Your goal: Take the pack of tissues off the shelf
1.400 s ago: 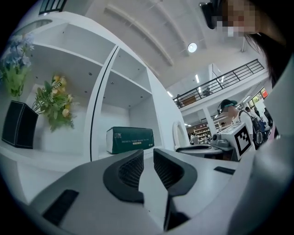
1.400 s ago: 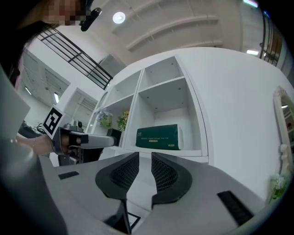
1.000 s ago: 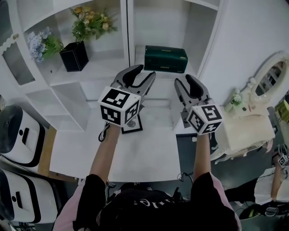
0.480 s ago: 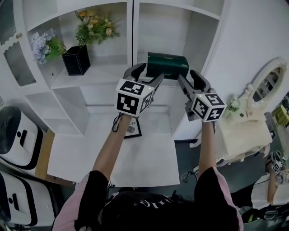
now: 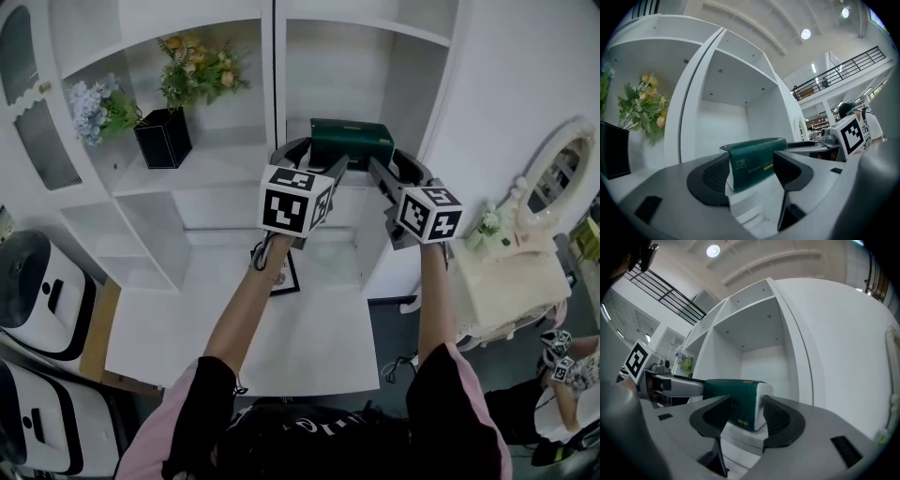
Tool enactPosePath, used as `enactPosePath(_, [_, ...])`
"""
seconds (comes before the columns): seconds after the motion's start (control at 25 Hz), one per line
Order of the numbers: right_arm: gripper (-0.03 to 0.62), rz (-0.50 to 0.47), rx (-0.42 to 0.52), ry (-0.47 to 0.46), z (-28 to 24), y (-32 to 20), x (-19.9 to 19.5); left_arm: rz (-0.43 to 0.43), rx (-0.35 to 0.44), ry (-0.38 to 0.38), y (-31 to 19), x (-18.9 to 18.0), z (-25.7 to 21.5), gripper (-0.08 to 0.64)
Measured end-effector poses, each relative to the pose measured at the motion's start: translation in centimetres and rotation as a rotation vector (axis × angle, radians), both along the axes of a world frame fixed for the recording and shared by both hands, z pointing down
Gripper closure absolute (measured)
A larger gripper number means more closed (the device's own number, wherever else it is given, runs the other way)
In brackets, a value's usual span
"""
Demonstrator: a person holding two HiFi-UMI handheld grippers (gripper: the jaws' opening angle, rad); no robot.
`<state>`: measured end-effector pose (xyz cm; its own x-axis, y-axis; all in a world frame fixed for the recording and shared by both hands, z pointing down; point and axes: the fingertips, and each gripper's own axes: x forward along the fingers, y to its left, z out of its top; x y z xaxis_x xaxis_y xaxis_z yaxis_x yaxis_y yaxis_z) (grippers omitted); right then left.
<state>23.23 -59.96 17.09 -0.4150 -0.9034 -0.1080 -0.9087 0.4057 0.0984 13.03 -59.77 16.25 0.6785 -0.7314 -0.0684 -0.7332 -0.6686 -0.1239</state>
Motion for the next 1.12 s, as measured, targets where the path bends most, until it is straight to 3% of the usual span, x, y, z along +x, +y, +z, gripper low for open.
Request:
enactPosePath(0.12, [0.397,0.021,0.009,0.036,0.2,0.2,0.5,0.007,-0.012,-0.010,0.2,-0.1,0.5,0.273])
enactPosePath(0.4, [0.425,0.021,0.016,0.076,0.2,0.9,0.8,0.013,-0.044,0.006,-0.2,0.3,0.8,0.267])
enactPosePath(0.6, [0.436,0.034,0.039,0.094,0.3,2.1,0.9,-0.026,0.013,-0.037,-0.1,0.1,1.0,0.284])
enactPosePath(0.76, [0.436,0.029,0.055,0.061,0.4,3.7,1.3,-0.068,0.065,-0.016,0.9,-0.9,0.2,0.413])
enactPosePath(0.96, [0.437,0.030,0.084,0.029,0.4,6.1,1.3,-0.077,0.138,-0.036,3.3,-0.8,-0.1,0.422])
enactPosePath(1.12, [0.436,0.027,0.110,0.030,0.7,8.5,1.0,-0.076,0.150,-0.013,5.6,-1.3,0.3,0.428])
